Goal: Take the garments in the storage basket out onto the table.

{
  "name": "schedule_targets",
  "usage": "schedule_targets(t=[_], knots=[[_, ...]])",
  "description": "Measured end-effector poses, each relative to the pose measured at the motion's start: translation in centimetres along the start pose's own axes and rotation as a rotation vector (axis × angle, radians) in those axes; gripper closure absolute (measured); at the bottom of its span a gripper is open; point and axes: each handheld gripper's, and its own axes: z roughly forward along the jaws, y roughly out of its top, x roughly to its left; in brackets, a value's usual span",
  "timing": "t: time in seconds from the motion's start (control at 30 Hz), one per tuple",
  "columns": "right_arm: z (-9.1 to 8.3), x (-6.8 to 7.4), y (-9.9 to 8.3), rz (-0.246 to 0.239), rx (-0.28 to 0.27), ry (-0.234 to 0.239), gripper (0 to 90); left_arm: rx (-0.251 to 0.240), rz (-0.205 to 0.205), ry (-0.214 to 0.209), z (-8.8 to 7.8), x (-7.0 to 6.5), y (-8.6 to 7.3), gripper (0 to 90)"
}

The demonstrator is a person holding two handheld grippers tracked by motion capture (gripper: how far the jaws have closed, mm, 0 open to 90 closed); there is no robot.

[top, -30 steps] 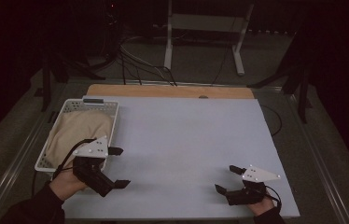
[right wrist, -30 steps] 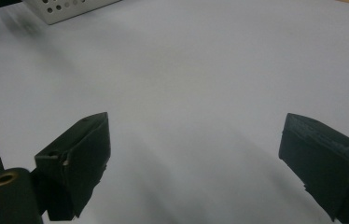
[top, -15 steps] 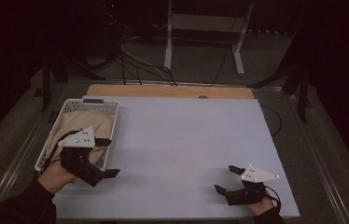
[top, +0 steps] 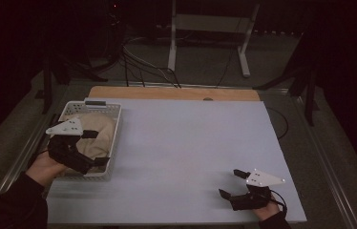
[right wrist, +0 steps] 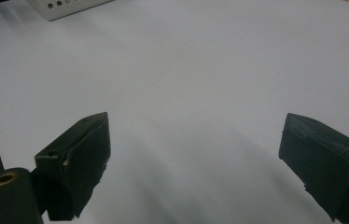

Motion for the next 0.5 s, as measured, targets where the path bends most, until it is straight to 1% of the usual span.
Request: schedule_targets(t=[0.1, 0.27, 0.3, 0.37, 0.4, 0.5], knots=[[0.0, 0.0, 0.0, 0.001, 0.004, 0.0, 9.1, 0.0, -0.018, 0.022, -0.3, 0.9, -0.1, 0.1], [0.0, 0.0, 0.0, -0.004, 0.001, -0.003, 9.1, -0.005, -0.036, 0.054, -0.8, 2.1, 0.0, 0.1], [0.0, 0.0, 0.0, -0.004, 0.001, -0.002, 9.1, -0.01, -0.044, 0.053, -0.9, 2.4, 0.0, 0.1], [0.0, 0.0, 0.0, -0.004, 0.001, -0.001, 9.1, -0.007, -0.054, 0.072, -1.0, 3.0, -0.1, 0.1], [0.0, 0.0, 0.0, -0.003, 0.003, 0.0, 9.1, -0.013, -0.063, 0.072, -1.1, 3.2, -0.1, 0.1], [0.0, 0.0, 0.0, -0.002, 0.003, 0.0, 9.1, -0.016, -0.084, 0.09, -1.2, 4.1, -0.4, 0.1]])
